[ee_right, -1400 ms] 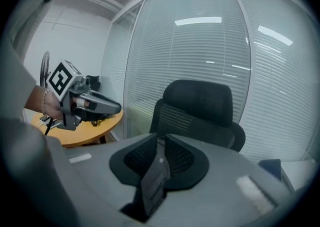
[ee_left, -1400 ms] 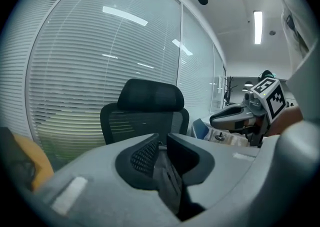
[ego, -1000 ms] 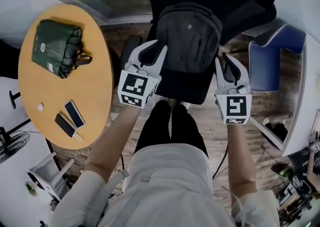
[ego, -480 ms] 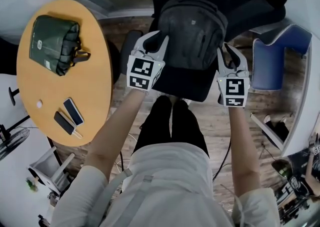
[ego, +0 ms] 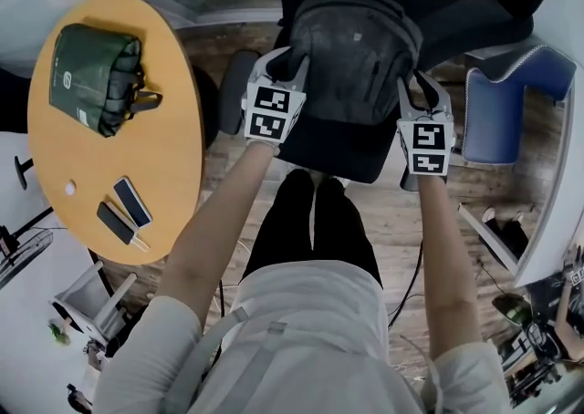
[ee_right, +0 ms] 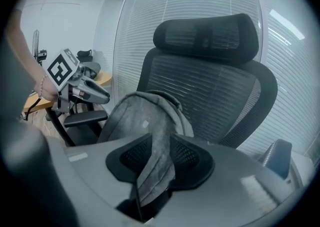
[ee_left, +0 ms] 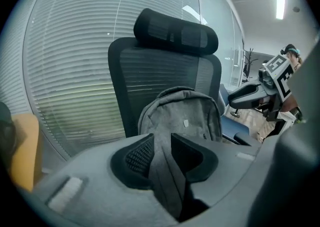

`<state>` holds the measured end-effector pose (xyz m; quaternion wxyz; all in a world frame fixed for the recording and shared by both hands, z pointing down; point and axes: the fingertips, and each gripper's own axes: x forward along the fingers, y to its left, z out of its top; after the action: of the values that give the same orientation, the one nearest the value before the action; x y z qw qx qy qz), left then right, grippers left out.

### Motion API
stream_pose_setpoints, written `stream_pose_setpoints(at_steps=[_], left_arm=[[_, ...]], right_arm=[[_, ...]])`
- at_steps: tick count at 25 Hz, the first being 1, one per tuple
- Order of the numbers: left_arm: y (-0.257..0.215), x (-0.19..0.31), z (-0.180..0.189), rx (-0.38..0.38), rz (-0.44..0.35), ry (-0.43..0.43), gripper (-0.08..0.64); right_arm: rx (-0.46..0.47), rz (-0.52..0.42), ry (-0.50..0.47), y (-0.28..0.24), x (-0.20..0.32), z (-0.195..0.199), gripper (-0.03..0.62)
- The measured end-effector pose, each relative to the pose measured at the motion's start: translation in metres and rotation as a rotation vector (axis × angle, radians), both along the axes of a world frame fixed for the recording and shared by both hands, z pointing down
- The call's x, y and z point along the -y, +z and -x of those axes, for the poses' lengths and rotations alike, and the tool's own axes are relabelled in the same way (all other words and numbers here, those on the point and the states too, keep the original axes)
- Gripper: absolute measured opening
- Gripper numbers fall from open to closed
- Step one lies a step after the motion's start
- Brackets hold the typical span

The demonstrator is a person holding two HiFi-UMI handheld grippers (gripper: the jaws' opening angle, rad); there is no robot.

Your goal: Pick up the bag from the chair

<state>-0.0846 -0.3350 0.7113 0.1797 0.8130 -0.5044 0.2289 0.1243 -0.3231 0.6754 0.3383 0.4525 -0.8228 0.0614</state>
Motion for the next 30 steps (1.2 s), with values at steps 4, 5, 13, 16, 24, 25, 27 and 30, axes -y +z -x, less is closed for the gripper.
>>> stream_pose_setpoints(at_steps=[4, 5, 13, 16, 24, 25, 27, 30], left_arm=[[0.018, 0.006, 0.009, 0.009, 0.03, -0.019, 0.115], [0.023, 0.009, 0.01, 0.006, 0.04, -0.024, 0.118], [0.052, 0.026, 0.017, 0.01, 0.1, -0.038, 0.184], [0.064, 0.031, 0.018, 0.019, 0.117, -0.042, 0.204], [0.08, 0.04, 0.011, -0.012, 0.165, -0.047, 0.188], [0.079, 0.04, 0.01, -0.011, 0.164, -0.042, 0.17], [0.078, 0.039, 0.008, -0.014, 0.165, -0.036, 0.127], [0.076, 0.036, 0.008, -0.03, 0.169, -0.035, 0.094]], right_arm=[[-0.024, 0.009, 0.021, 0.018, 0.009, -0.009, 0.136], [-0.031, 0.014, 0.029, 0.024, 0.011, -0.012, 0.145], [-0.053, 0.056, 0.058, 0.058, 0.027, -0.025, 0.184], [-0.04, 0.076, 0.069, 0.07, 0.032, -0.028, 0.196], [-0.033, 0.092, 0.101, 0.09, 0.045, -0.035, 0.147], [-0.038, 0.089, 0.102, 0.089, 0.046, -0.035, 0.114], [-0.041, 0.089, 0.104, 0.087, 0.047, -0.034, 0.1], [-0.036, 0.094, 0.107, 0.087, 0.046, -0.034, 0.083]])
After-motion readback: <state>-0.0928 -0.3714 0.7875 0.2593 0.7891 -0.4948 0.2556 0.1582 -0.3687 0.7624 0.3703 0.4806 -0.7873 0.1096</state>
